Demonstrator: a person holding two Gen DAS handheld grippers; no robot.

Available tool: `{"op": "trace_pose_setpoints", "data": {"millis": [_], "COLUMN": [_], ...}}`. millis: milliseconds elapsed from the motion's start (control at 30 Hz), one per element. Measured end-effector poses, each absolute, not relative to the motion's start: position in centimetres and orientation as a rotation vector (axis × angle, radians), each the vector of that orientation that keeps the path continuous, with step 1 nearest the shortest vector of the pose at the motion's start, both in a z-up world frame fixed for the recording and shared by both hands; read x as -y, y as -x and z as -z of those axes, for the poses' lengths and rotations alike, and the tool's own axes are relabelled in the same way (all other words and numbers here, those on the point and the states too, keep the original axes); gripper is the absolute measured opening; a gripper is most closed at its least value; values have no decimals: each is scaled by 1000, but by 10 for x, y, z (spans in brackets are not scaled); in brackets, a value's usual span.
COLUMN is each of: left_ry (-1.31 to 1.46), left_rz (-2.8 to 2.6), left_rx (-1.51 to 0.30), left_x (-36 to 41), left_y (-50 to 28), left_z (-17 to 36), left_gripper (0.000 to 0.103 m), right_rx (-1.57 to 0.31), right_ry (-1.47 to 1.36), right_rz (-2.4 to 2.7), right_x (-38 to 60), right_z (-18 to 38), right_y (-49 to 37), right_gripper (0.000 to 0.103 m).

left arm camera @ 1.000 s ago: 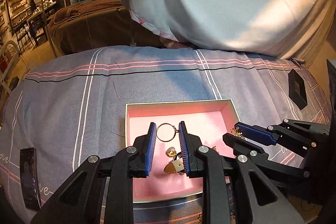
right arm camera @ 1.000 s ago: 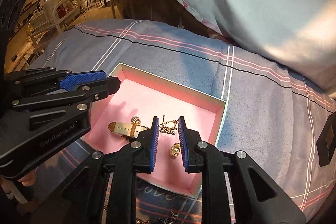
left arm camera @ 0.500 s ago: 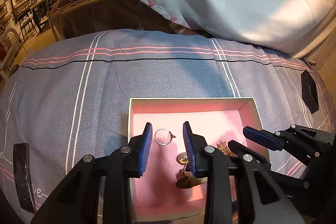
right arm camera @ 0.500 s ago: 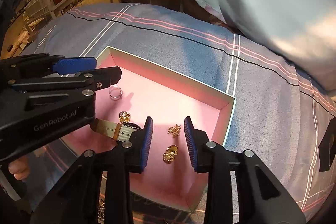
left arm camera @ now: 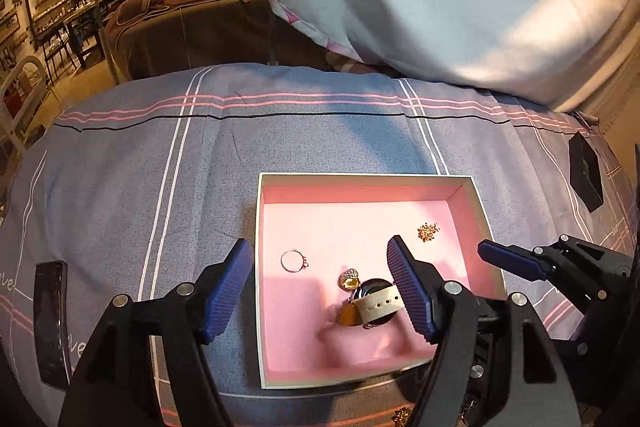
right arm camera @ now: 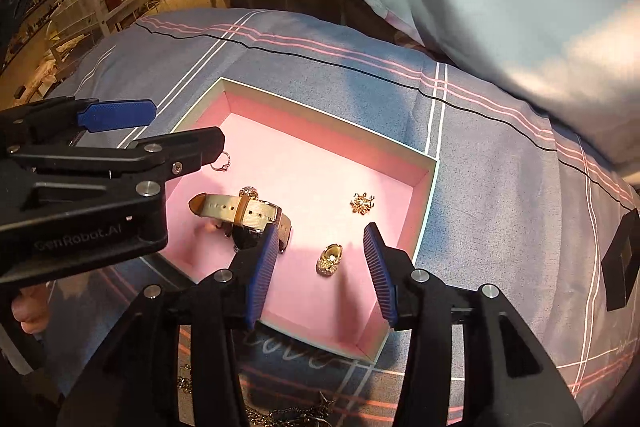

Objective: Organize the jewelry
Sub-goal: 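Place the ring and earring into the pink box and open both grippers, then move both grippers back toward the remaining chains and rings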

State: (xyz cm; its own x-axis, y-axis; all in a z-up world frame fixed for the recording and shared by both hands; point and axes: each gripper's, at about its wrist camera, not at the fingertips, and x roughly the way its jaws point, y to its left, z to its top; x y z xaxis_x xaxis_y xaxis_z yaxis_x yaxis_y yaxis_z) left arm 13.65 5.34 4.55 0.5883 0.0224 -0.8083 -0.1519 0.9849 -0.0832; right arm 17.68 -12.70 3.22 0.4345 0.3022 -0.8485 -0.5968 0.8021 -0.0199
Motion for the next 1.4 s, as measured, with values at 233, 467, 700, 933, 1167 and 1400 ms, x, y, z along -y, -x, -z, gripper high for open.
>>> {"op": "trace_pose_setpoints", "data": {"millis": [233,467,700,933,1167,1400], "left_ry": [135,123,-31,-65,-75,-105], "left_rz": [-100,-57,-46,-32,-123,-216], "left_rx": [-929,-916,-1019,-1023,-1026,-1016], "left_x": [-47,-34,3,21,-14,-35], "left_y": [-113,-69,-9,-15,-1,9], "left_z": [-49,-39,27,45,47,39], "left_gripper": [71,88,90,93,98,98], "right_rx": [-953,-909,-913,-903,-911,-926], "right_ry": [327,343,306,421,440,419], "right_rz": [-569,-548,-473,-401,-202,-137], "right_x": [141,179,240,233,275,291], "right_z": [-37,-25,20,40,38,26], "right_y": [-154,-99,-50,-54,-96,-102], "right_gripper": [52,78,78,78,80,80]}}
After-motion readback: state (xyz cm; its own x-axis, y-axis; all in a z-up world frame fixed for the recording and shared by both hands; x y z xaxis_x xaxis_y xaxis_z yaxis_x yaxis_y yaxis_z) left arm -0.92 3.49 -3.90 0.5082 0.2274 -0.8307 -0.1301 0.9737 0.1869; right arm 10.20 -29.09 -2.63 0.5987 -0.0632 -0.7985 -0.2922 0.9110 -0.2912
